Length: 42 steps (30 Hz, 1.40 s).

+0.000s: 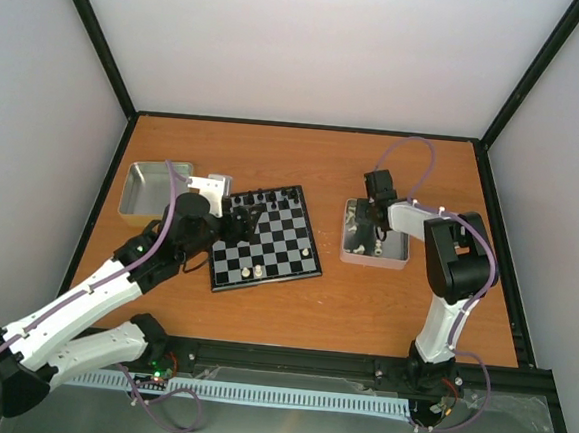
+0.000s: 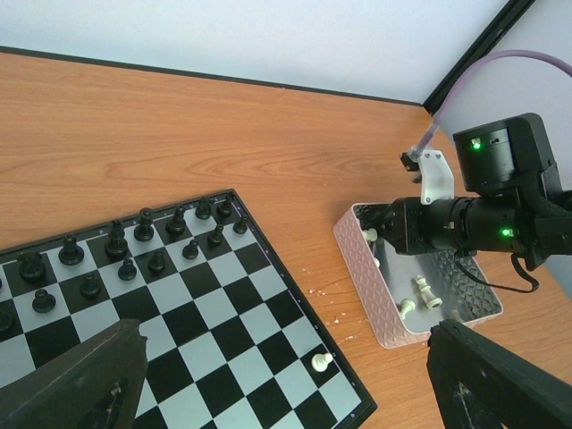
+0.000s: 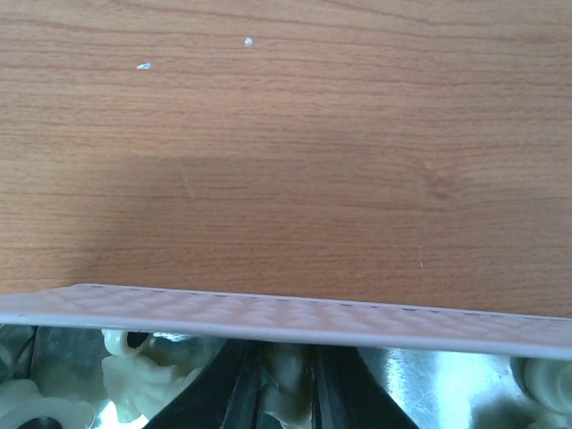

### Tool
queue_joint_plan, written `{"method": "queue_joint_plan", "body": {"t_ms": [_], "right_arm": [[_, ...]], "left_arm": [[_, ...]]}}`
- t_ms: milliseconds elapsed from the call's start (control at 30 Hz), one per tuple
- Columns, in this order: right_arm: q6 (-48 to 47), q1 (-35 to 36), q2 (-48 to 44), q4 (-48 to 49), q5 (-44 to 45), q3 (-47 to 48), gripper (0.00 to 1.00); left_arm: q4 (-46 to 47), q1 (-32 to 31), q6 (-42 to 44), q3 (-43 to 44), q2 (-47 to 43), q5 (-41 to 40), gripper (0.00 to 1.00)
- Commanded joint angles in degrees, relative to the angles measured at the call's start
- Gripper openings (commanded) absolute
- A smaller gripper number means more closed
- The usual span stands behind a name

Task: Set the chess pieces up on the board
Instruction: Pick up the chess piece from the storage box, then place the chess piece on the chessboard.

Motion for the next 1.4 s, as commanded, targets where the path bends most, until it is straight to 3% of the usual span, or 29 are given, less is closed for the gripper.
{"method": "queue_joint_plan", "body": {"t_ms": [0,333,567,667,767,1133,1367], "right_arm": [[0.7,-0.7,-0.7,-1.9,-1.7,-0.3,0.05],[3.6,-0.7,-17.6,-6.7,-15.3,-5.9,0.06],[6.1,-0.5,-26.4,-3.0,-40.6,-12.4,0.08],[7.7,1.2,-30.4,1.8,-48.7,-15.4,0.09],[8.3,4.5,-32.9,5.5,-53.0,-16.9,0.09],[10.1,14.6,-35.1,15.6,-62.7,-17.1,0.11],[7.7,16.5,-33.2,15.8,-66.3,-14.9,0.11]], "left_arm": [[-0.2,0.3,-0.5,-0.2,-0.9,-0.5,0.87],[2.0,0.4,-2.4,-1.2,0.6,3.8,0.87],[5.9,0.4,-13.8,1.2,7.6,19.8,0.92],[8.4,0.6,-16.2,2.5,9.7,21.0,0.92],[11.0,1.5,-16.2,3.0,10.5,21.8,0.94],[11.2,10.4,-12.9,3.8,15.7,45.1,0.95],[11.7,10.4,-12.2,3.3,17.8,55.0,0.77]]}}
